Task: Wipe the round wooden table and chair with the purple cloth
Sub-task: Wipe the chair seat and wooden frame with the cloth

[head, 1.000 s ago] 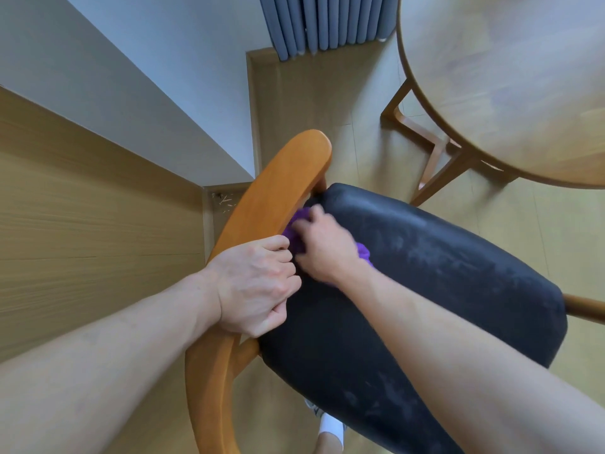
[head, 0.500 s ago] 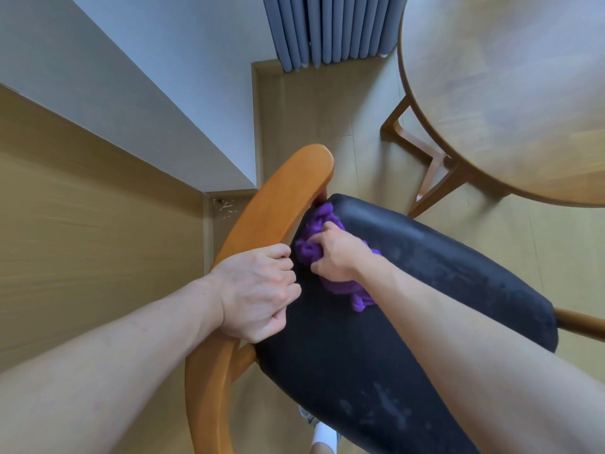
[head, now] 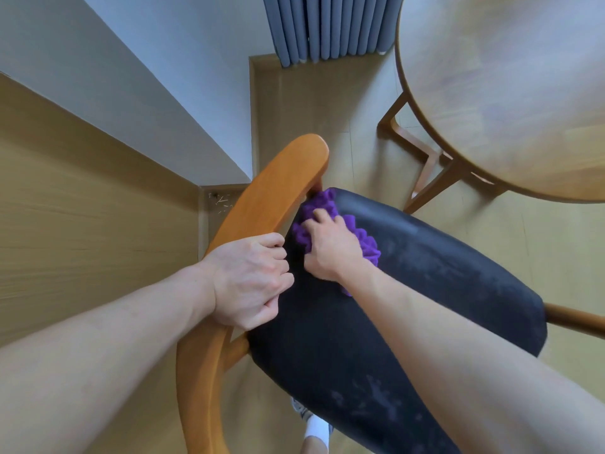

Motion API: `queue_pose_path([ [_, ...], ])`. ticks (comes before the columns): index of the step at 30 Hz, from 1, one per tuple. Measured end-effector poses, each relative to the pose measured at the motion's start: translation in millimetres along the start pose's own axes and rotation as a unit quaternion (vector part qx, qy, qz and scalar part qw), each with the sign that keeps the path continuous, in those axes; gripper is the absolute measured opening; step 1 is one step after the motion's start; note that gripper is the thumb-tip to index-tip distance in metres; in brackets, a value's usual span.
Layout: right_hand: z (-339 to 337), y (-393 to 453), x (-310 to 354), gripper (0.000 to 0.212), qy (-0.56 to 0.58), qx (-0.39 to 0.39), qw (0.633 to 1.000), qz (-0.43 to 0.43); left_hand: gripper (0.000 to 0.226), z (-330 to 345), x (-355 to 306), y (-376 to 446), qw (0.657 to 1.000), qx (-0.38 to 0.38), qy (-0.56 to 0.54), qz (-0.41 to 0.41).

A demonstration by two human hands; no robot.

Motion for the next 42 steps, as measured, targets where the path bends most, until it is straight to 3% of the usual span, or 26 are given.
queue_pose_path([
  [3,17,-43,0,0.039,-0.080,0.087,0.979,-0.169,0.031,-2,0,1,1.000,0.006,0.013,0.004],
  [6,9,-66,-21,0.025,-0.078,0.099,0.979,-0.162,0.034,1,0,-3,1.000,0.015,0.013,-0.002],
  [7,2,-68,-32,0.022,-0.058,0.056,0.990,-0.115,0.035,2,0,-4,1.000,0.017,0.014,-0.003],
  [9,-18,-62,-63,0.026,0.012,-0.082,0.995,0.056,0.036,2,0,-4,1.000,0.023,0.020,-0.002],
  [11,-36,-49,-89,0.041,0.126,-0.164,0.950,0.233,0.036,1,-1,-4,0.999,0.029,0.028,-0.002],
  [13,-39,-33,-96,0.058,0.194,-0.144,0.921,0.304,0.035,1,-1,-3,0.999,0.029,0.041,-0.002],
  [14,-36,-29,-90,0.062,0.181,-0.115,0.928,0.304,0.035,1,-1,-3,0.999,0.030,0.045,-0.004],
  [16,-22,-32,-68,0.059,0.114,-0.073,0.962,0.236,0.036,2,-2,-3,0.998,0.026,0.050,-0.008],
  [18,4,-49,-43,0.057,0.042,-0.011,0.994,0.101,0.035,1,-3,-3,0.998,0.027,0.052,-0.010],
  [20,28,-75,-29,0.053,-0.008,0.067,0.997,-0.021,0.034,0,-3,-2,0.998,0.031,0.054,-0.007],
  [23,26,-96,-45,0.044,-0.029,0.067,0.996,-0.054,0.035,0,-4,-2,0.997,0.034,0.067,-0.008],
  [26,-2,-91,-96,0.037,0.011,-0.060,0.994,0.093,0.037,0,-4,-2,0.996,0.044,0.078,-0.009],
  [28,-25,-84,-131,0.043,0.092,-0.114,0.954,0.262,0.040,-1,-4,-1,0.995,0.048,0.089,-0.007],
  [30,-32,-78,-139,0.050,0.143,-0.112,0.920,0.346,0.043,-1,-4,-2,0.993,0.057,0.103,-0.008],
  [32,-27,-79,-123,0.051,0.103,-0.088,0.945,0.299,0.046,1,-5,-1,0.991,0.058,0.118,-0.009],
  [35,-2,-95,-88,0.037,0.040,-0.011,0.992,0.115,0.047,1,-6,0,0.990,0.057,0.128,-0.006],
  [38,10,-115,-75,0.021,0.009,0.135,0.991,0.001,0.048,1,-6,-1,0.989,0.056,0.136,-0.004],
  [39,7,-120,-80,0.017,0.000,0.147,0.989,-0.006,0.048,0,-6,-1,0.989,0.057,0.137,-0.005],
  [40,1,-122,-89,0.019,-0.002,0.123,0.992,0.006,0.048,1,-5,-1,0.989,0.057,0.140,-0.006],
  [42,-17,-119,-120,0.033,0.035,-0.003,0.995,0.088,0.051,1,-5,-2,0.988,0.060,0.143,-0.009],
])
Point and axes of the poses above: each hand's wrist, its own y-axis towards the middle knuckle, its own z-axis out of the palm, x = y × z, the point moved 2 cm from there along y, towards the middle knuckle, and after that the axes turned 7 degrees about -x, right-handed, at the moved point
